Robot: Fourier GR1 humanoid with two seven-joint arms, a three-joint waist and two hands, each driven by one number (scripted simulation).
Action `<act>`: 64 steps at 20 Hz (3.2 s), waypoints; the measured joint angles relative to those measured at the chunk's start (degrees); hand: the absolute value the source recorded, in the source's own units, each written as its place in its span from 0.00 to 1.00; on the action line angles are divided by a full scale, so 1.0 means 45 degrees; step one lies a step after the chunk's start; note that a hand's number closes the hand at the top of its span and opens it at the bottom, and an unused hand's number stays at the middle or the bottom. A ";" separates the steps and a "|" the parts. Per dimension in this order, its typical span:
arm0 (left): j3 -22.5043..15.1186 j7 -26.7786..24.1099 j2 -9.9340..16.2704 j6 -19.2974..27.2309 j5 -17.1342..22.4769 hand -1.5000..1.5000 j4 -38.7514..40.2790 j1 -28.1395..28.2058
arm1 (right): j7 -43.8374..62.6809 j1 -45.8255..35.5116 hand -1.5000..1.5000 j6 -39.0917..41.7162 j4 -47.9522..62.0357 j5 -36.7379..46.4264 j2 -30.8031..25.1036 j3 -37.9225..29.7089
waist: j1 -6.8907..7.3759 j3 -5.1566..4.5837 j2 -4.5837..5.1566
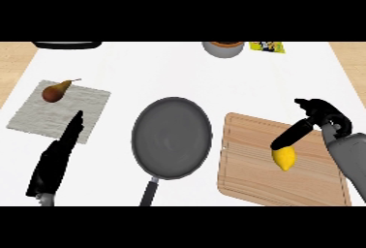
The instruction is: Pick the lemon from the cutting board and place it in the pan
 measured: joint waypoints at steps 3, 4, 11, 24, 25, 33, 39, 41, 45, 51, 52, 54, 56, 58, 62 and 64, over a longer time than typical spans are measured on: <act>0.0035 0.0100 0.0001 -0.0091 -0.0018 0.50 -0.0075 0.0008 | 0.0102 -0.0214 0.00 0.0079 0.0492 0.0031 0.0154 0.0313 | 0.0003 -0.0001 -0.0004; 0.0035 0.0061 -0.0025 -0.0090 -0.0044 0.50 -0.0093 0.0058 | 0.0037 -0.0213 0.00 0.0103 0.0761 0.0046 0.0194 0.0380 | 0.0010 -0.0001 -0.0002; 0.0138 0.0346 -0.0108 -0.0130 -0.0151 0.50 -0.0311 0.0046 | 0.0159 -0.0352 0.00 0.0188 0.1544 0.0053 0.0471 0.0879 | -0.0047 0.0001 -0.0014; 0.0397 0.0161 -0.0373 -0.0379 -0.0387 0.50 -0.0232 0.0150 | 0.0035 0.0069 0.00 0.0105 0.2156 0.0323 0.1033 0.1226 | -0.0134 0.0002 -0.0026; 0.0460 0.0208 -0.0377 -0.0398 -0.0387 0.50 -0.0222 0.0110 | -0.0004 0.0136 0.00 0.0089 0.2183 0.0364 0.1043 0.1214 | -0.0137 0.0003 -0.0025; 0.0504 0.0420 -0.0621 -0.0501 -0.0679 0.50 -0.0600 0.0278 | -0.0482 0.0415 0.00 -0.0156 0.2981 0.1044 0.1592 0.1092 | -0.0106 -0.0001 -0.0032; 0.0755 0.0325 -0.0853 -0.0718 -0.0911 0.50 -0.0557 0.0354 | -0.0959 0.0520 1.00 -0.0313 0.3240 0.1853 0.1898 0.0383 | -0.0124 -0.0064 -0.0069; 0.0930 0.0089 -0.0799 -0.0905 -0.0840 0.50 -0.0488 0.0531 | -0.1082 0.0678 1.00 -0.0512 0.3256 0.2170 0.2154 0.0263 | -0.0129 -0.0117 -0.0105; 0.1069 -0.0112 -0.0900 -0.1019 -0.0927 0.50 -0.0425 0.0705 | -0.1177 0.0788 1.00 -0.0694 0.3199 0.2346 0.2495 -0.0212 | -0.0155 -0.0149 -0.0119; 0.1202 0.0066 -0.1015 -0.0948 -0.1107 0.50 -0.0384 0.0591 | -0.2345 0.2706 1.00 -0.0757 0.0538 0.4140 0.2258 0.1717 | -0.0341 -0.0140 -0.0196; 0.1241 0.0184 -0.0990 -0.1028 -0.1029 0.50 -0.0424 0.0544 | -0.2547 0.3049 1.00 -0.0770 0.0045 0.4482 0.2109 0.2093 | -0.0358 -0.0139 -0.0203; 0.1134 0.0218 -0.1082 -0.0997 -0.1111 0.50 -0.0589 0.0761 | -0.2708 0.3764 1.00 -0.0865 -0.1105 0.5163 0.1751 0.2683 | -0.0361 -0.0120 -0.0201; 0.1145 0.0206 -0.1127 -0.0993 -0.1139 0.50 -0.0575 0.0723 | -0.2871 0.4371 1.00 -0.1236 -0.2056 0.6113 0.1301 0.3170 | -0.0381 -0.0081 -0.0178; 0.1255 0.0210 -0.1049 -0.1067 -0.1062 0.50 -0.0707 0.0800 | -0.2819 0.4742 1.00 -0.1685 -0.3059 0.7104 0.0743 0.3353 | -0.0416 -0.0049 -0.0167; 0.1381 0.0263 -0.0961 -0.1144 -0.1016 0.50 -0.0735 0.0884 | -0.3124 0.4820 1.00 -0.2862 -0.4794 0.9233 -0.0010 0.3538 | -0.0481 -0.0019 -0.0176; 0.1406 0.0244 -0.0981 -0.1151 -0.1014 0.50 -0.0658 0.0849 | -0.3348 0.4583 1.00 -0.3468 -0.5543 1.0332 -0.0268 0.3595 | -0.0479 -0.0014 -0.0173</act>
